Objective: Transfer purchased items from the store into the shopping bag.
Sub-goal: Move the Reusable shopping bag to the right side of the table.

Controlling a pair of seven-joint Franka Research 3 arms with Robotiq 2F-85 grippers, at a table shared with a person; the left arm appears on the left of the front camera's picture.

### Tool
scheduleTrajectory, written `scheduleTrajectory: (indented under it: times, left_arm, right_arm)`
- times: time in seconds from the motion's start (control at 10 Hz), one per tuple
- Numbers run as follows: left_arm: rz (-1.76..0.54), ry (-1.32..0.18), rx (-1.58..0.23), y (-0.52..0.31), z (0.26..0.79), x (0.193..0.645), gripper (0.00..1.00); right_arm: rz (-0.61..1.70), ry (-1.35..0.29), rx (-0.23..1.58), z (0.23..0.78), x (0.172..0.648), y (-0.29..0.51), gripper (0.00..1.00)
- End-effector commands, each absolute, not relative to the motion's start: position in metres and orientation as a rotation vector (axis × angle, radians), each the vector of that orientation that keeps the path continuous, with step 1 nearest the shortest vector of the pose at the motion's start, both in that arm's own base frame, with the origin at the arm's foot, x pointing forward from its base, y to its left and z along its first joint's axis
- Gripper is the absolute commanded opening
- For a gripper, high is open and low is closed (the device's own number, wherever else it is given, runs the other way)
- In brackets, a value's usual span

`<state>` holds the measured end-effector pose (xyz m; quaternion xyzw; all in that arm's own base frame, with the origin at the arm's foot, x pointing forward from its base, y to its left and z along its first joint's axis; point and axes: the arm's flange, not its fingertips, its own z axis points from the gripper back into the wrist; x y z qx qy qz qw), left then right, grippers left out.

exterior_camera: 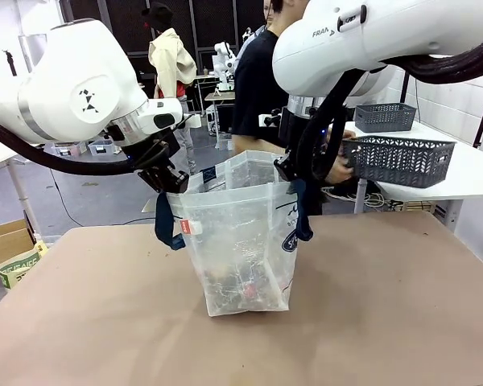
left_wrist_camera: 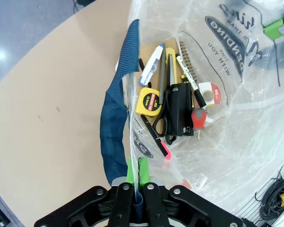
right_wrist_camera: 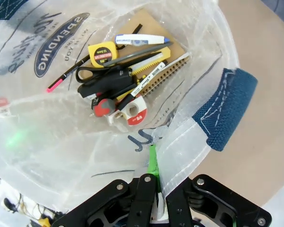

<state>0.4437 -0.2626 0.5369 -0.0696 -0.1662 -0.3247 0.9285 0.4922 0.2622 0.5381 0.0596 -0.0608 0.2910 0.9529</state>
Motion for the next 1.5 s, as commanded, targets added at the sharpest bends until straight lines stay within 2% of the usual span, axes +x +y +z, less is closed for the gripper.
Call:
scheduleTrajectory:
  times: [0.0,0.5,0.9,1.1,1.4]
  left_arm:
    - [-0.677,-0.395,-0.153,-0.267,0.540,0.440,0.00]
    - [-0.655,-0.405,-0.186,-0.273,0.548,0.441,0.00]
    - [-0.667,-0.385,-0.167,-0.273,0.543,0.442,0.00]
    - [-0.698,-0.416,-0.171,-0.291,0.547,0.448,0.00]
    - [-0.667,-0.456,-0.195,-0.304,0.549,0.453,0.00]
  right_arm:
    - [0.480,-0.095,0.153,0.548,0.495,0.272,0.00]
    - [0.272,-0.041,0.168,0.555,0.510,0.274,0.00]
    - [0.303,-0.045,0.148,0.547,0.510,0.270,0.00]
    - [0.166,-0.018,0.241,0.551,0.526,0.284,0.00]
    - [0.108,-0.018,0.280,0.551,0.540,0.296,0.00]
